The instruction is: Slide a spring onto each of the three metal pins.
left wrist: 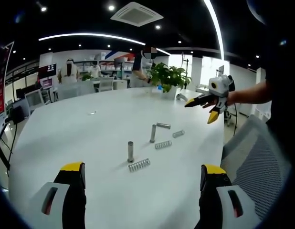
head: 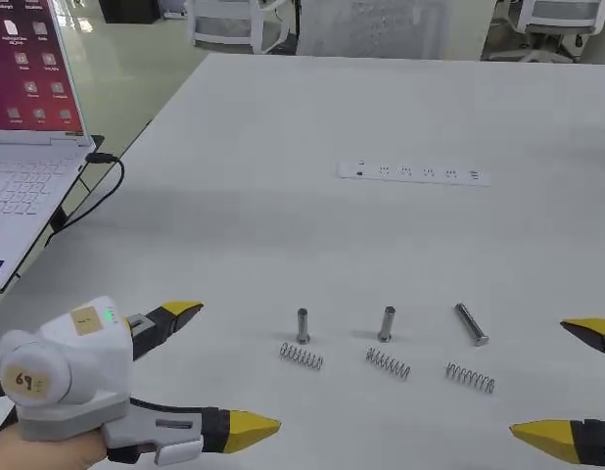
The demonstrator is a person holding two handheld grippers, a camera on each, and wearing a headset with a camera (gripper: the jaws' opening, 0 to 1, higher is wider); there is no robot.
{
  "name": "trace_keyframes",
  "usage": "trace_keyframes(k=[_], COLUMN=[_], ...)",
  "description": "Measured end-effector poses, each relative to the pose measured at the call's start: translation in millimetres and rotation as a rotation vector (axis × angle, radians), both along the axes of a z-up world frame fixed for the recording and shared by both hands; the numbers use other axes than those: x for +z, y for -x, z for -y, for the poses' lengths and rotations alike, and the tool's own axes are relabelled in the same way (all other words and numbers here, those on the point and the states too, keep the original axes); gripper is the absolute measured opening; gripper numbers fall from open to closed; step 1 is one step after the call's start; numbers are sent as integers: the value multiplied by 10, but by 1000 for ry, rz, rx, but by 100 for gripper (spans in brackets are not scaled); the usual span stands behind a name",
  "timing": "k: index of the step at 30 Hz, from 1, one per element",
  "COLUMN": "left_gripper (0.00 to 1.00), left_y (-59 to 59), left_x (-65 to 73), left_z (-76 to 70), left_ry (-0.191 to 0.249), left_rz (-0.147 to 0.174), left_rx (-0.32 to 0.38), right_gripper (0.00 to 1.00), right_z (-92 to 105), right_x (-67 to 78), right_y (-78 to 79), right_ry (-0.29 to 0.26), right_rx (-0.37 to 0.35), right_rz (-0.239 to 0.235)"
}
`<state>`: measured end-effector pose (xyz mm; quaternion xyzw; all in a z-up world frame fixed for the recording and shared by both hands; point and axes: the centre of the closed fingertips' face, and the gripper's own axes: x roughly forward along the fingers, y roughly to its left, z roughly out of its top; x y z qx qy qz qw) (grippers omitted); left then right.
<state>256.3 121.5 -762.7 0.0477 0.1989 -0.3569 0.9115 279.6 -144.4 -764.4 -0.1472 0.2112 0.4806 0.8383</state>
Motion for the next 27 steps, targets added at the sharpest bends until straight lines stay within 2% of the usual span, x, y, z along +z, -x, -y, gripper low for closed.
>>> trace_keyframes(k=[9, 27], left_gripper=[98, 98], left_y=[-35, -83], left_x=[-26, -25], left_z=[43, 156], left_ry=[2, 2], left_rz=[-5, -8], left_rx=[-3, -30], right_gripper=[83, 82], right_z=[3, 17], right_x=[-71, -201], right_y=[30, -21], right_ry=[-1, 4], right_rx=[5, 19], right_rz=[-23, -64])
